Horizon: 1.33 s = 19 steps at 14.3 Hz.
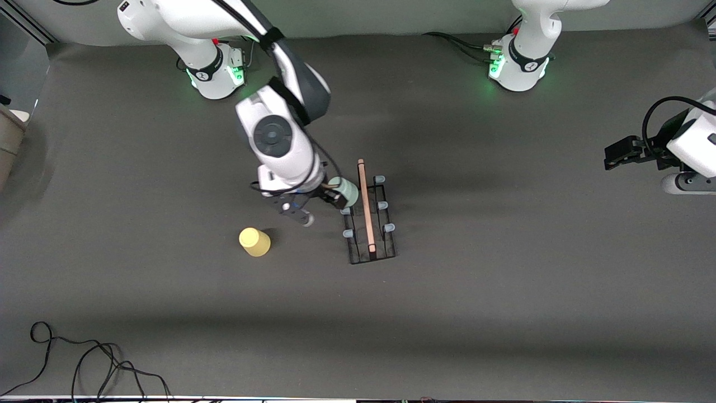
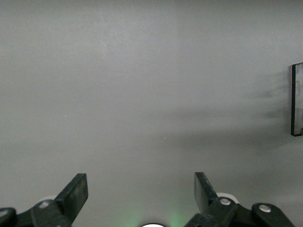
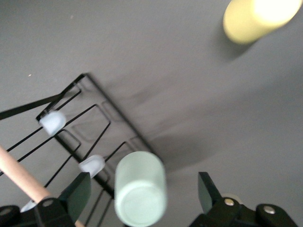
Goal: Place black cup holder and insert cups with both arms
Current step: 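Carry the green cup with the right gripper onto a rack peg, then release the green cup and move the right gripper to the yellow cup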
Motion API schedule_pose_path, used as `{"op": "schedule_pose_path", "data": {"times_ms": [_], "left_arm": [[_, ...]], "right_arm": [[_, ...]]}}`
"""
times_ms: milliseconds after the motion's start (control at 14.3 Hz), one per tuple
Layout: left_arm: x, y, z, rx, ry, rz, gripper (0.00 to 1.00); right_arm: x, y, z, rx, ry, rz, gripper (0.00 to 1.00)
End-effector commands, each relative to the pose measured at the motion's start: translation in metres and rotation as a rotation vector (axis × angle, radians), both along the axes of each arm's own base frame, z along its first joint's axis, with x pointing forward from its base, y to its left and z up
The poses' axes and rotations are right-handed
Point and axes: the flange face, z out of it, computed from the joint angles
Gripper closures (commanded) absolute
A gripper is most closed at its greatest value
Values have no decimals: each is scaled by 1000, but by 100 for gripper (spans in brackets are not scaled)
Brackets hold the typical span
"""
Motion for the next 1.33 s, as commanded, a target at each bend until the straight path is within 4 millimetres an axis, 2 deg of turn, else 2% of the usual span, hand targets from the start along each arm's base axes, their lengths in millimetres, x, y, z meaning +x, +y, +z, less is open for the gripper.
{"op": "schedule_pose_path", "data": {"times_ms": [0,140,280,421,491,771,1262], "left_arm": [[-1,1,4,7,-13,-11,0],[-1,1,4,7,-13,-11,0],[-1,1,4,7,-13,-11,0],[-1,1,4,7,-13,-11,0],[-1,1,3,7,-11,-10,0],[-1,1,4,7,-16,-10,0],[-3,5,6,7,-17,-3,0]], "right_arm": [[28,-70,23,-6,2,124,0],[48,-112,16,-11,-6,216,0],[66,-154,-10,-17,-3,244,0],[73,-191,-37,-15,-29,279,0],[73,-203,-51,-20,-40,282,0],[60,-211,-107,23,-92,232,0],[54,-208,-150,50,-105,218,0]]}}
